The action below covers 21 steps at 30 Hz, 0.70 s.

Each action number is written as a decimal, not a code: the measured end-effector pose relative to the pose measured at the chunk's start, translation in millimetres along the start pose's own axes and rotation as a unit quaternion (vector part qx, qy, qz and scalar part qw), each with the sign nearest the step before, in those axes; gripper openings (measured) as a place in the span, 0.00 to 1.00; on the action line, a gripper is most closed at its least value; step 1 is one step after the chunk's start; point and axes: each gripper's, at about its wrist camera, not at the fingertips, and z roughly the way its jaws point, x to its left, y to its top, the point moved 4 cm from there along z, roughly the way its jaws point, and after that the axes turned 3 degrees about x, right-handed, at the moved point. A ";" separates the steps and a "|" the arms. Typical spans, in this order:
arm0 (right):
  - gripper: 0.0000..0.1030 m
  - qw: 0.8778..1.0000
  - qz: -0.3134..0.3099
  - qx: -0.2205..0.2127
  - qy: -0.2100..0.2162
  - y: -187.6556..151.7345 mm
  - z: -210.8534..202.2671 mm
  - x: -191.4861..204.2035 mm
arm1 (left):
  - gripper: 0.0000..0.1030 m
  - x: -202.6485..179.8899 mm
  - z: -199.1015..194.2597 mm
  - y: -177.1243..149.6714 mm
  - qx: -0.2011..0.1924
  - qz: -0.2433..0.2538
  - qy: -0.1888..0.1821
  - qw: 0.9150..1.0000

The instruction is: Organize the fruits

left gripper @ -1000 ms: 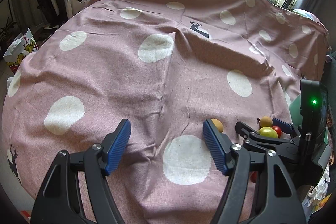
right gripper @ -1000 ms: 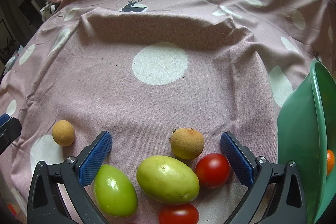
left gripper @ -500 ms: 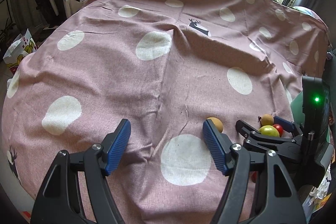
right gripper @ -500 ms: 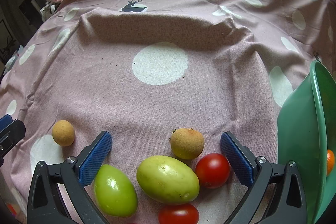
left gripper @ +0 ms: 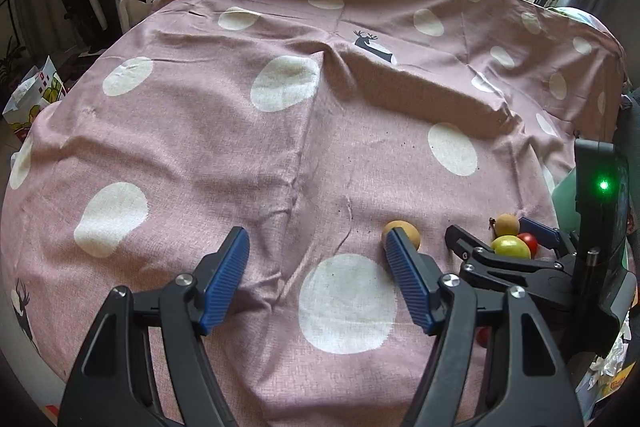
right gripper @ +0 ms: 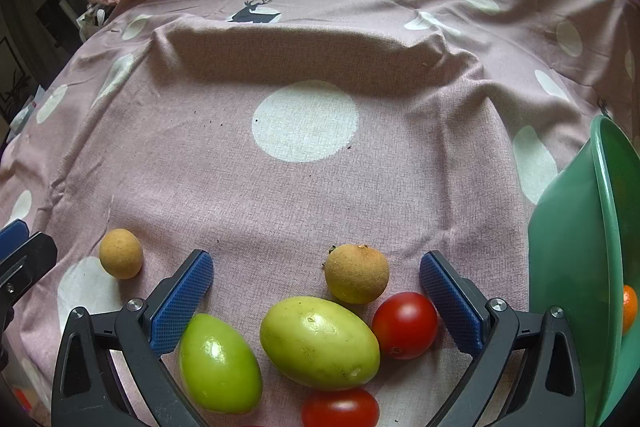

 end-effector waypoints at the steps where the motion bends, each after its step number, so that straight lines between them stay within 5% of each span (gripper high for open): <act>1: 0.99 1.000 0.000 0.000 0.000 0.1 0.2 0.1 | 0.69 0.0 -0.3 0.0 0.000 0.000 -0.002 1.000; 18: 0.99 0.999 0.013 0.031 0.011 4.7 -1.8 -0.3 | 0.68 0.6 -8.9 1.1 -0.005 -0.009 -0.015 1.000; 21: 0.99 0.999 0.013 -0.021 0.048 7.6 -31.3 0.0 | 0.68 2.9 -14.0 2.3 -0.011 -0.014 -0.019 1.000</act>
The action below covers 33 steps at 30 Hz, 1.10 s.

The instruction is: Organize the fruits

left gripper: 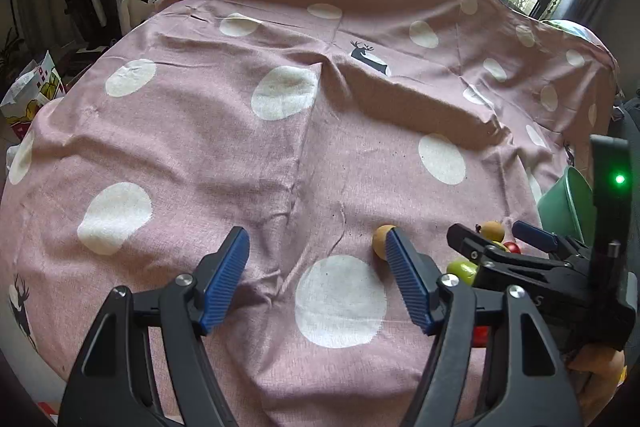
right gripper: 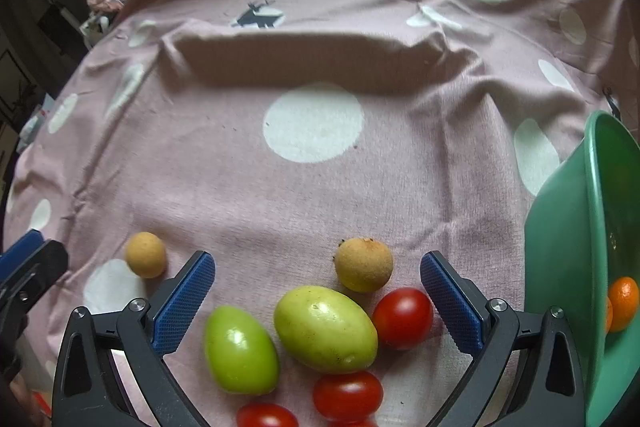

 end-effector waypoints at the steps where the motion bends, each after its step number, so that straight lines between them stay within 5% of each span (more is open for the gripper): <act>1: 0.99 1.000 0.002 -0.020 0.011 1.3 -12.0 1.1 | 0.68 0.4 -1.8 0.2 -0.002 -0.002 -0.002 1.000; 6: 0.96 0.994 0.024 -0.068 0.077 -0.9 -51.6 3.0 | 0.67 -6.1 -5.2 -1.5 0.001 0.001 -0.027 1.000; 10: 0.56 0.990 0.051 -0.046 0.123 -8.5 -54.1 -4.7 | 0.64 -23.5 -3.9 -6.1 0.011 0.019 -0.059 0.998; 16: 0.32 0.980 0.078 -0.013 0.181 -19.1 -48.0 -4.7 | 0.53 -56.0 9.4 -20.9 0.053 0.048 -0.110 0.991; 25: 0.33 0.980 0.077 0.056 0.177 -30.3 -20.4 3.9 | 0.48 -83.8 32.1 -39.8 0.100 0.071 -0.133 0.984; 33: 0.33 0.984 0.076 0.061 0.150 -32.3 -9.9 1.2 | 0.47 -91.1 38.8 -43.7 0.104 0.077 -0.136 0.982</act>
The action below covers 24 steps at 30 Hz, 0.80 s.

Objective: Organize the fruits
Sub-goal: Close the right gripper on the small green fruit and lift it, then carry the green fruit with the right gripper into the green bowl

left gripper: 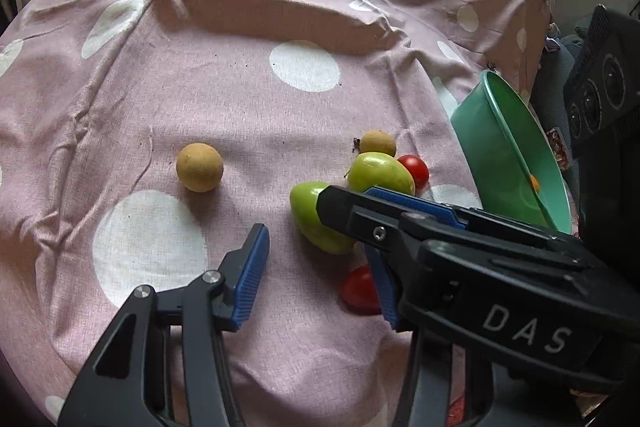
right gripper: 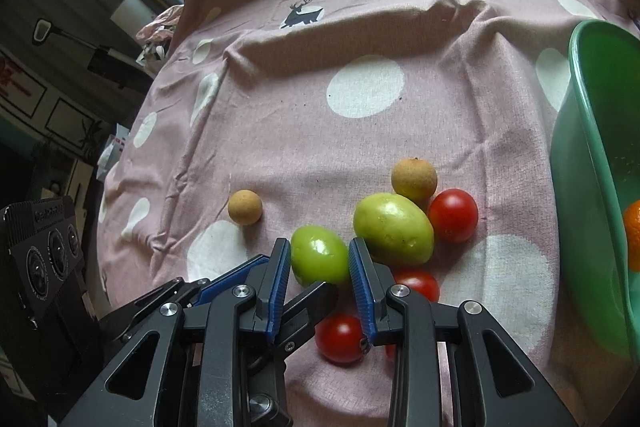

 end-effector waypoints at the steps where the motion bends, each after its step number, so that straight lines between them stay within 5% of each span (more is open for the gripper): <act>1: 0.33 1.000 -0.001 0.002 0.000 -0.2 1.3 -0.1 | 0.46 0.0 1.3 -0.2 0.001 0.000 0.000 1.000; 12: 0.33 1.000 -0.014 0.002 0.001 -0.1 1.7 2.1 | 0.36 -6.4 3.4 -0.4 -0.009 0.015 -0.001 1.000; 24: 0.33 0.994 -0.061 -0.089 0.006 0.6 -53.3 26.6 | 0.36 -34.2 -47.5 8.6 -0.094 0.057 0.011 0.994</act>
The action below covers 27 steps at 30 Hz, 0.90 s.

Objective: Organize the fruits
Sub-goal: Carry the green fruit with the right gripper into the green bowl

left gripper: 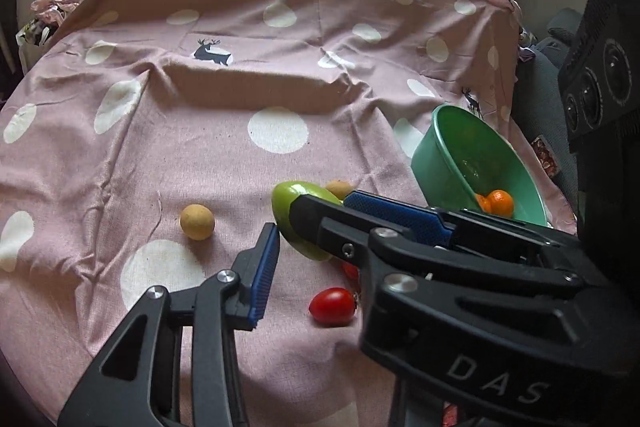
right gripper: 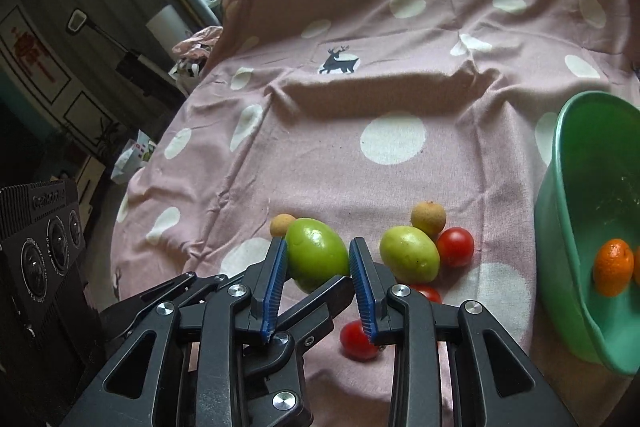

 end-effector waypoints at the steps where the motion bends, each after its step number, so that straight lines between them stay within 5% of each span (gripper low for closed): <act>1: 0.33 1.000 -0.001 -0.009 0.000 1.2 -6.3 -0.1 | 0.36 -4.3 -3.4 2.2 -0.006 0.006 0.000 1.000; 16: 0.34 0.991 0.060 -0.117 -0.031 8.7 -85.1 -61.8 | 0.35 -99.5 0.4 33.2 -0.034 0.118 -0.033 0.992; 27: 0.34 0.981 0.135 -0.126 -0.065 -2.1 -102.5 -124.1 | 0.35 -152.6 43.4 33.7 0.008 0.163 -0.076 0.984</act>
